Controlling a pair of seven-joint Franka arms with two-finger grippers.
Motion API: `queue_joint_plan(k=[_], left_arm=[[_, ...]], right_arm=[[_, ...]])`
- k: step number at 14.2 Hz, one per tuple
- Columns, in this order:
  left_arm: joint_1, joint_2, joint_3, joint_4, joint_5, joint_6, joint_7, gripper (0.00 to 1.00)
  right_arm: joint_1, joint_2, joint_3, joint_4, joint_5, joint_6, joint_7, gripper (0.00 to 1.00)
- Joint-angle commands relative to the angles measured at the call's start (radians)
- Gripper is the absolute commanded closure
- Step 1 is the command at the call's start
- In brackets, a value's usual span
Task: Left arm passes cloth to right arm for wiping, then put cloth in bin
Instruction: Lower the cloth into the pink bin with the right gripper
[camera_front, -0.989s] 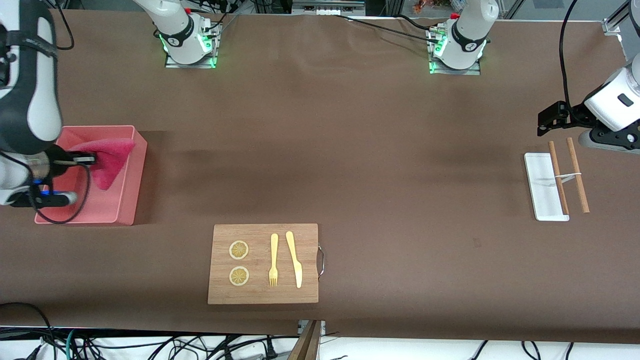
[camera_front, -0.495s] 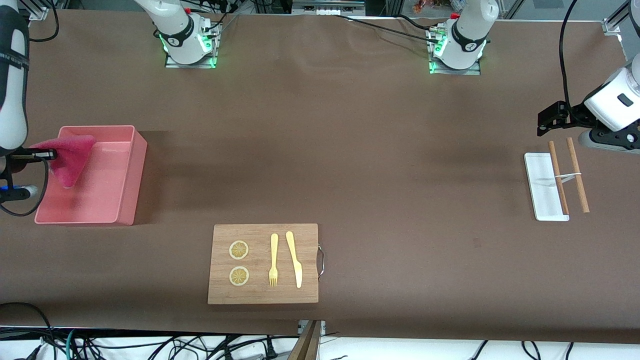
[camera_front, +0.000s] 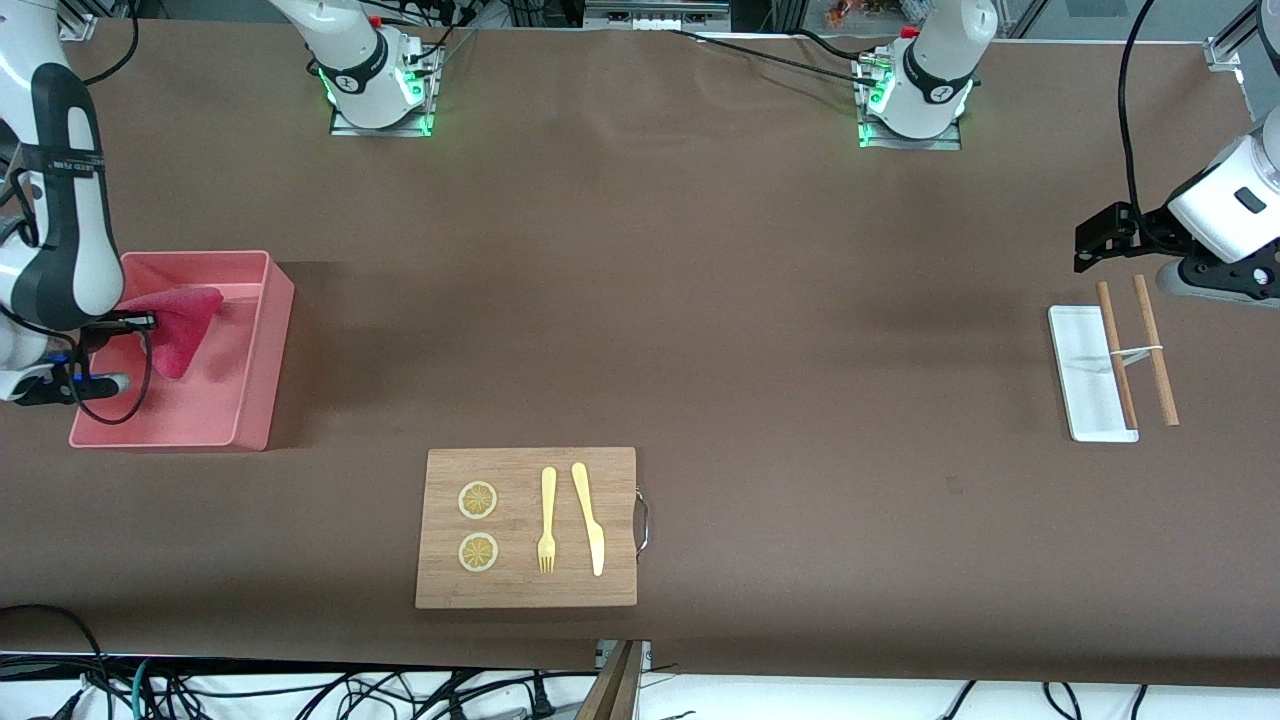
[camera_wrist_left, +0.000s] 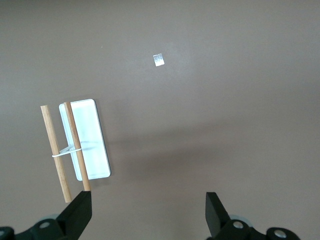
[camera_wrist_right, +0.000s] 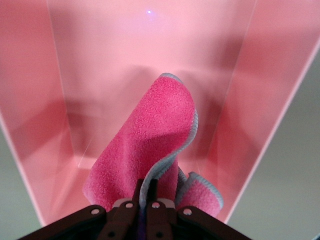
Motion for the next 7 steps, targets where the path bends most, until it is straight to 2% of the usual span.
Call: queue_joint_plan(k=[1,3,7], left_arm=[[0.001,0.006,-0.004,0.024,0.014,-0.019,0.017,0.00],[0.001,0.006,-0.003,0.024,0.014,-0.019,0.016,0.00],[0.001,0.006,-0.004,0.024,0.014,-0.021,0.017,0.00]], right_arm=[[-0.007,-0.019,0.006,-0.099,0.004,0.137,-0.005,1.00],[-0.007,-0.005,0.006,-0.116,0.036,0.220,-0.006,1.00],[-0.007,0.027,0.006,-0.116,0.068,0.296,-0.011,1.00]])
